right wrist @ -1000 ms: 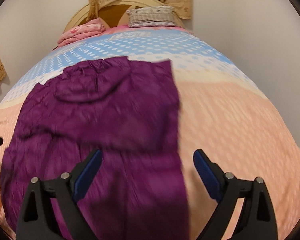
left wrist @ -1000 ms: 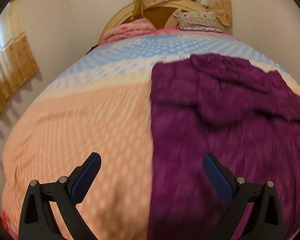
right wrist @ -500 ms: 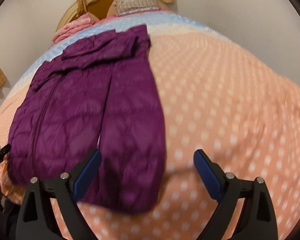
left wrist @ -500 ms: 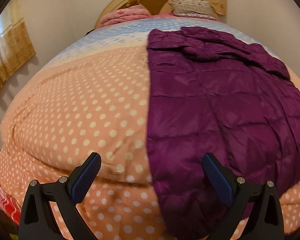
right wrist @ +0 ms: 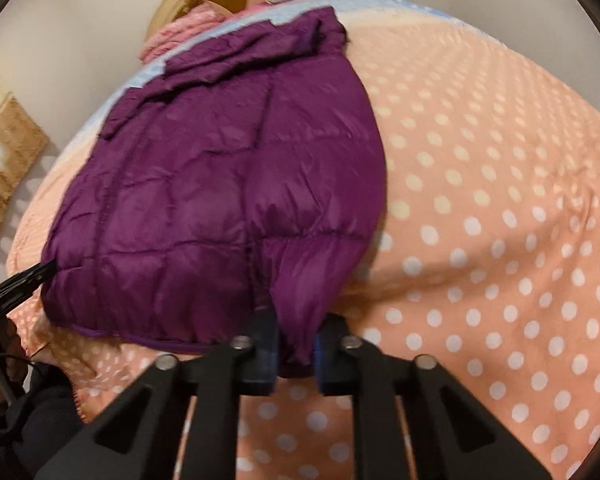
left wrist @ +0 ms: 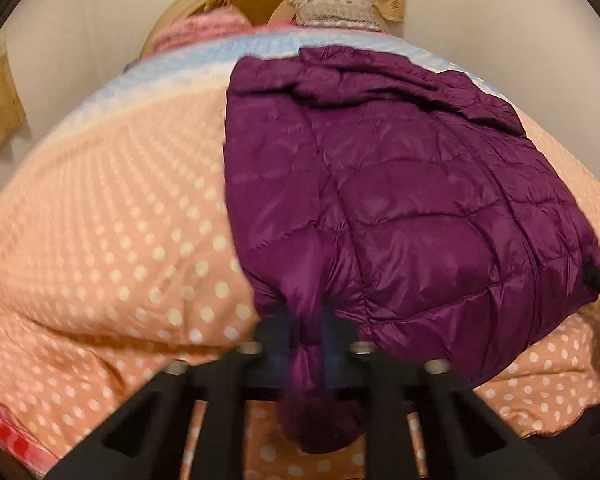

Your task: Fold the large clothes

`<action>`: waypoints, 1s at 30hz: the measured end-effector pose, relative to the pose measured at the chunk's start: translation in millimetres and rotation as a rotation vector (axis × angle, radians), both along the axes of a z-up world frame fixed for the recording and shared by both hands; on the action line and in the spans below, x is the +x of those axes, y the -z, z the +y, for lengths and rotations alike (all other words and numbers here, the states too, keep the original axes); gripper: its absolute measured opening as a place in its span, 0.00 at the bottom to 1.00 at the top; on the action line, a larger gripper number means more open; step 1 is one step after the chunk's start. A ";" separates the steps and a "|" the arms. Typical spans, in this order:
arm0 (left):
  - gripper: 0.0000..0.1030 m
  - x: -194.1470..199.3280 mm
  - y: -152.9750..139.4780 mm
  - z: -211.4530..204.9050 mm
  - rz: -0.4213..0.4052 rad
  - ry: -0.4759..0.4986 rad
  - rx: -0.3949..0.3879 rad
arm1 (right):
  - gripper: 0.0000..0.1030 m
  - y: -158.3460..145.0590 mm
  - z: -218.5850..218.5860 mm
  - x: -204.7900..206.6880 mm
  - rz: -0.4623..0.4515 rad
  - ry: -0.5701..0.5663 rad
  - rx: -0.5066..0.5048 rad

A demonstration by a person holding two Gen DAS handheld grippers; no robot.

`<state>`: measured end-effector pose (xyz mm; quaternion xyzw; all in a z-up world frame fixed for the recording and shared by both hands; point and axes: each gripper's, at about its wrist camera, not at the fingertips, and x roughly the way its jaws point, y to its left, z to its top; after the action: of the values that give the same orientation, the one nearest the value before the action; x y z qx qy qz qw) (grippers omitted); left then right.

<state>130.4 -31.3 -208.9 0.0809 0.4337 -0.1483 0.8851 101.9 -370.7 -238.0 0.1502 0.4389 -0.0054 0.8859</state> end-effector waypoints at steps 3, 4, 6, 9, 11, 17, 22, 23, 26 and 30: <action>0.04 -6.8 -23.2 7.1 -0.065 0.015 -0.027 | 0.08 -15.5 3.7 -8.7 -0.052 -0.014 -0.001; 0.04 -9.4 -31.4 9.1 -0.091 0.021 -0.032 | 0.08 -22.9 4.1 -13.3 -0.076 -0.015 0.004; 0.04 -16.6 -51.9 14.1 -0.153 0.033 -0.043 | 0.08 -36.6 5.1 -22.2 -0.120 -0.016 0.014; 0.03 -26.3 -79.7 23.9 -0.204 0.045 -0.077 | 0.07 -62.9 10.9 -37.5 -0.195 -0.024 0.027; 0.03 -38.4 -103.7 33.2 -0.241 0.059 -0.111 | 0.07 -85.5 16.8 -53.0 -0.255 -0.034 0.025; 0.03 -73.7 -171.0 61.0 -0.349 0.081 -0.193 | 0.07 -156.2 33.6 -97.8 -0.435 -0.057 -0.002; 0.03 -76.6 -206.4 79.1 -0.436 0.071 -0.230 | 0.07 -205.0 35.4 -109.0 -0.574 -0.065 -0.008; 0.03 -65.5 -203.9 74.7 -0.453 0.073 -0.203 | 0.06 -209.9 35.4 -103.1 -0.588 -0.067 -0.014; 0.03 -14.8 -183.6 60.1 -0.444 0.046 -0.151 | 0.06 -208.4 28.1 -54.1 -0.591 -0.050 -0.038; 0.07 74.7 -139.0 36.7 -0.404 0.004 -0.097 | 0.06 -180.6 10.6 35.2 -0.539 0.027 -0.020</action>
<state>205.1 5.4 -69.9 0.0672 0.2396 -0.1517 0.9566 137.1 -360.0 -57.4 0.1434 0.1849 0.0188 0.9721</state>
